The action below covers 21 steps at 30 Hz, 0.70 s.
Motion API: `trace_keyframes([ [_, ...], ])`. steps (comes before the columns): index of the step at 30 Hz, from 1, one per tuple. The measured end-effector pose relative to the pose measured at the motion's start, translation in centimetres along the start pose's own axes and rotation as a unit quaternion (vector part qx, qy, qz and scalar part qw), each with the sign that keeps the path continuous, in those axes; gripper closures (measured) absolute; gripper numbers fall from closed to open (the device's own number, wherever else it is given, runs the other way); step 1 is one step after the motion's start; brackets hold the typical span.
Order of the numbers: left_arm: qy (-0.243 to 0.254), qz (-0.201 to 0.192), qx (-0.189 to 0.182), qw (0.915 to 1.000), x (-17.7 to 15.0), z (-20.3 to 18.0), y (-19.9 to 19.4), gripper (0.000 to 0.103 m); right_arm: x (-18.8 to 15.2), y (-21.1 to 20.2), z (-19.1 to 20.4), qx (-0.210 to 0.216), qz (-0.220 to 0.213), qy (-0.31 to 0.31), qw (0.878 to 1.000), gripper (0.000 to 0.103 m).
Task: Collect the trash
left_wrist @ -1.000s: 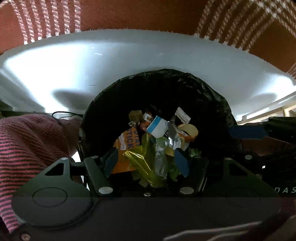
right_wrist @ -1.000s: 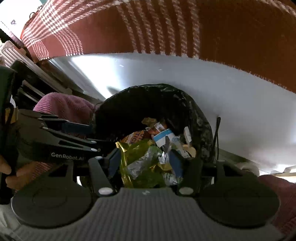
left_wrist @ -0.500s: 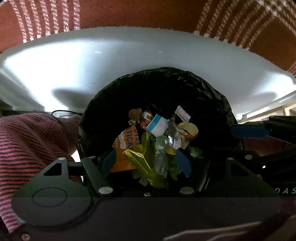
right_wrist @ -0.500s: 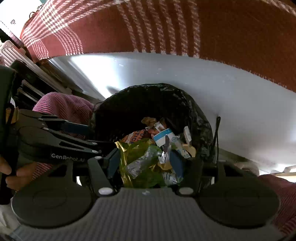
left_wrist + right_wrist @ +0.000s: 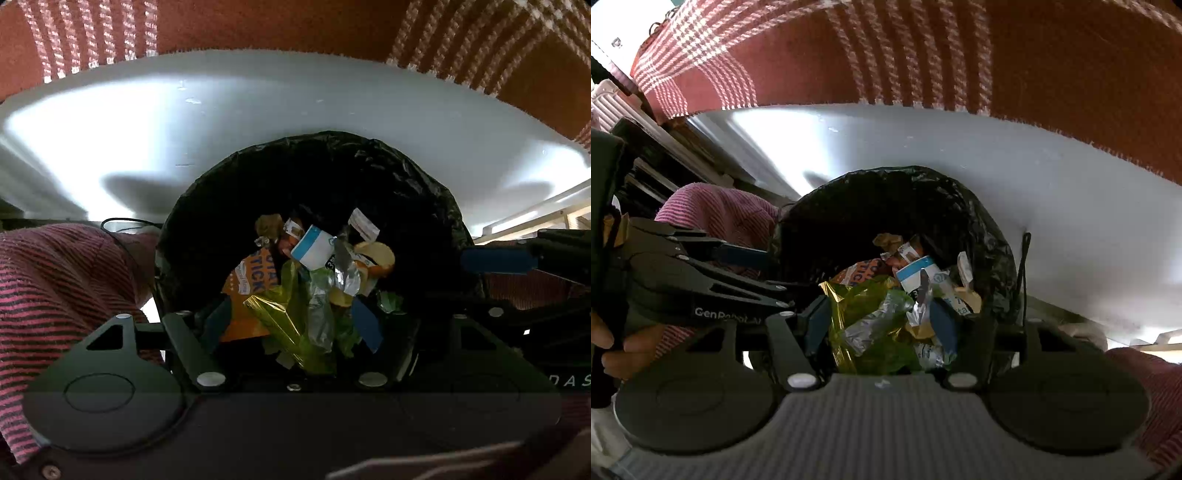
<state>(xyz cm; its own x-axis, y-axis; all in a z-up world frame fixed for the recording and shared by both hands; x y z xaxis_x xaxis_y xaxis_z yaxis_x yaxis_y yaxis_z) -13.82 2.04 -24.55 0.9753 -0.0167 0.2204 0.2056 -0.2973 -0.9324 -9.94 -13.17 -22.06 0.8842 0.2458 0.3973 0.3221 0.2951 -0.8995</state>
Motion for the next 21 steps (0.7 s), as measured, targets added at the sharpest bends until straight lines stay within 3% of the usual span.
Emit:
trace_keyframes([
  [21, 0.000, 0.002, -0.001, 1.0000, 0.07, 0.15, 0.06, 0.033, 0.04, 0.04, 0.13, 0.000, 0.001, 0.000, 1.000, 0.031],
])
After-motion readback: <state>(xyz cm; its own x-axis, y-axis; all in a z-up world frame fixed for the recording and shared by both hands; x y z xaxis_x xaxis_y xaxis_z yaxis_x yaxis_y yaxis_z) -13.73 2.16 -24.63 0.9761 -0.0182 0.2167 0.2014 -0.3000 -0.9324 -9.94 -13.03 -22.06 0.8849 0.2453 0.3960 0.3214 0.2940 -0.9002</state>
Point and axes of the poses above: each gripper's, at about its wrist camera, not at the fingertips, and y roughly the way its jaws point, z to its left, x to its top, the point moved 4 cm from there along y, roughly the way its jaws point, and after that the axes turned 13 degrees about -x, right-handed, at the moved point
